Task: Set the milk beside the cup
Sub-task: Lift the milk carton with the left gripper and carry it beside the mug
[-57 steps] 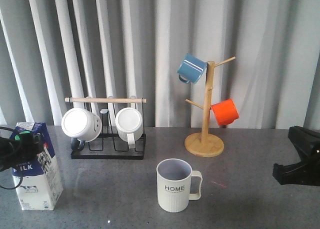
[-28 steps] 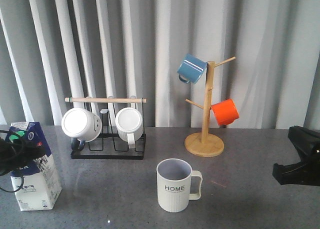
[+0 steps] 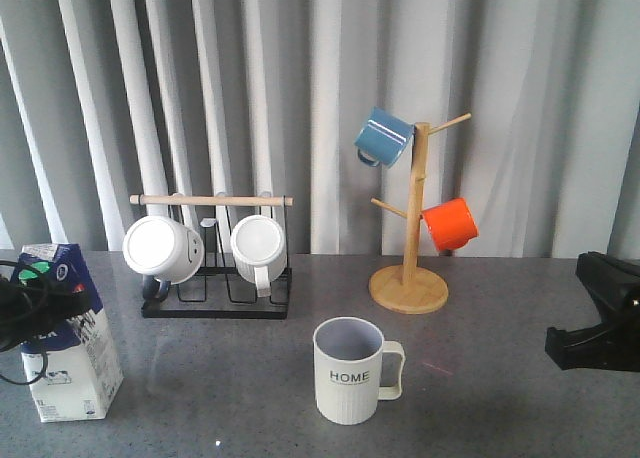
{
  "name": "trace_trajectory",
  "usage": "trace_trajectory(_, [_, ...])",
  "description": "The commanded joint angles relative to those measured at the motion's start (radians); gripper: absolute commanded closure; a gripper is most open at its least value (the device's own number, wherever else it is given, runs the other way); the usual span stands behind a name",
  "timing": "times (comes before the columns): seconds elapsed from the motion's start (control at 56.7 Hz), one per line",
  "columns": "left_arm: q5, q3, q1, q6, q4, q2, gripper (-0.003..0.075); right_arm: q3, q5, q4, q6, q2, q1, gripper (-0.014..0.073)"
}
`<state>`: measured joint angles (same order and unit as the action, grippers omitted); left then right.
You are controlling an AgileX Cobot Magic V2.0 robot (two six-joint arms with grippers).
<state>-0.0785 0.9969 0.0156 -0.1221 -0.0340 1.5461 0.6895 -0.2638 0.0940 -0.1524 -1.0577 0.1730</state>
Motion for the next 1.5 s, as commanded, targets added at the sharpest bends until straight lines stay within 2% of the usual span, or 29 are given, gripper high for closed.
trace_trajectory(0.0, [-0.080,0.034,-0.007,-0.001,-0.008,-0.034,0.0526,0.028,-0.072,-0.007,-0.010,0.019,-0.004,0.0602])
trace_trajectory(0.247, [-0.067,0.034,-0.008,0.002,-0.019,-0.044,0.0525,0.028,-0.072,-0.007,-0.010,0.019,-0.004,0.0602])
trace_trajectory(0.353, [-0.049,0.034,-0.033,0.092,-0.144,-0.073,0.0524,0.028,-0.072,-0.007,-0.010,0.019,-0.004,0.0602])
trace_trajectory(0.476, [-0.051,0.034,-0.103,0.385,-0.338,-0.119,0.0521,0.028,-0.072,-0.007,-0.010,0.019,-0.004,0.0602])
trace_trajectory(0.582, [-0.087,0.034,-0.190,0.660,-0.605,-0.156,0.0521,0.028,-0.072,-0.007,-0.010,0.019,-0.004,0.0602])
trace_trajectory(0.723, [-0.254,0.034,-0.331,0.985,-1.023,-0.165,0.0521,0.028,-0.072,-0.007,-0.010,0.019,-0.004,0.0602])
trace_trajectory(0.794, [-0.369,0.035,-0.408,1.074,-1.181,-0.150,0.0521,0.028,-0.072,-0.007,-0.010,0.019,-0.004,0.0602])
trace_trajectory(0.882, [-0.469,0.035,-0.496,1.080,-1.241,-0.118,0.0521,0.028,-0.072,-0.007,-0.010,0.019,-0.004,0.0602])
trace_trajectory(1.093, [-0.509,0.047,-0.634,1.038,-1.238,-0.030,0.0521,0.028,-0.072,-0.007,-0.010,0.019,-0.004,0.0602])
trace_trajectory(1.34, [-0.529,0.116,-0.717,1.045,-1.238,0.047,0.0521,0.028,-0.072,-0.007,-0.010,0.019,-0.004,0.0602])
trace_trajectory(1.481, [-0.541,0.148,-0.728,1.045,-1.236,0.064,0.0521,0.028,-0.072,-0.007,-0.010,0.019,-0.004,0.0602])
